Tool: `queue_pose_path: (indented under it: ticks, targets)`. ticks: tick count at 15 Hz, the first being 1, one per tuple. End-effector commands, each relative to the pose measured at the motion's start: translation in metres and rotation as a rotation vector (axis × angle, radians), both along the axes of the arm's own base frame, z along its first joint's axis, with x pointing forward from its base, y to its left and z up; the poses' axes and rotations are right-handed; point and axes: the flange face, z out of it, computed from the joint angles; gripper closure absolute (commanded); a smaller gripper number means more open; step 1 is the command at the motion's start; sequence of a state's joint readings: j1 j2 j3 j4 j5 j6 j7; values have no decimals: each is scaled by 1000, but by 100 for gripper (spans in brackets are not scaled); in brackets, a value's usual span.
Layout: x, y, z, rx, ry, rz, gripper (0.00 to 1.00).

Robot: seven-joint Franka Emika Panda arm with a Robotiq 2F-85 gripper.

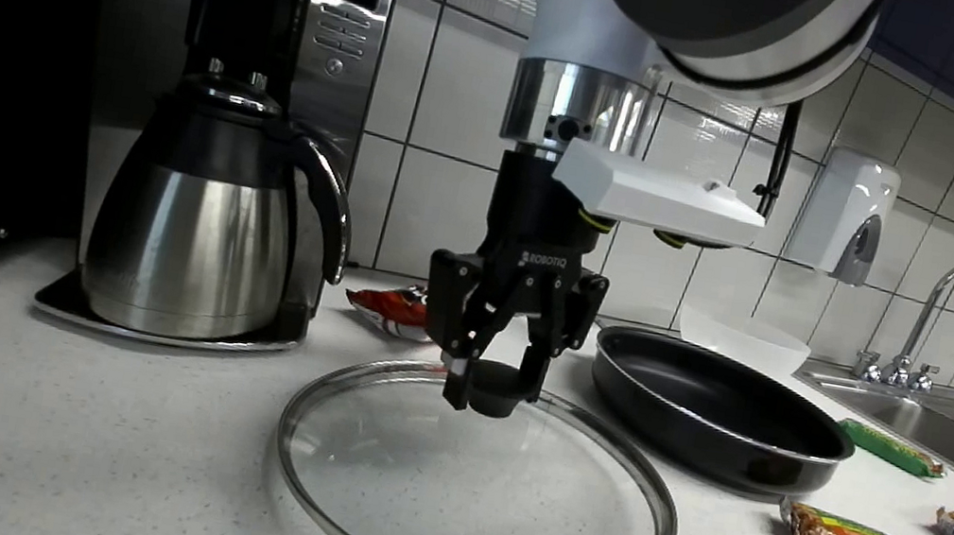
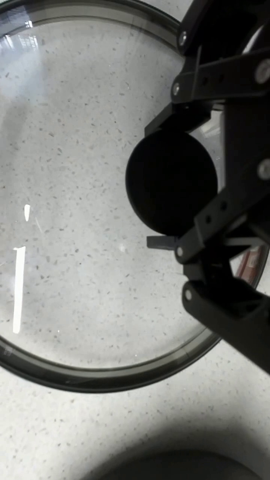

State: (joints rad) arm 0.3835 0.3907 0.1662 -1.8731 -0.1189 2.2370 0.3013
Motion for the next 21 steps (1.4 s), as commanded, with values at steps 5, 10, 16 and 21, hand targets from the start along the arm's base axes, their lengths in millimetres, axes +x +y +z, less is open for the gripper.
queue_pose_path:
  ticks: [5, 10, 16, 21]
  targets:
    - [-9, -6, 27, 29, -56, -79, 0]
    - [-9, -12, 60, 48, -91, -97, 0]
    - [-4, -49, 91, 43, -120, -141, 0]
    - [-1, -89, 103, 39, -136, -204, 0]
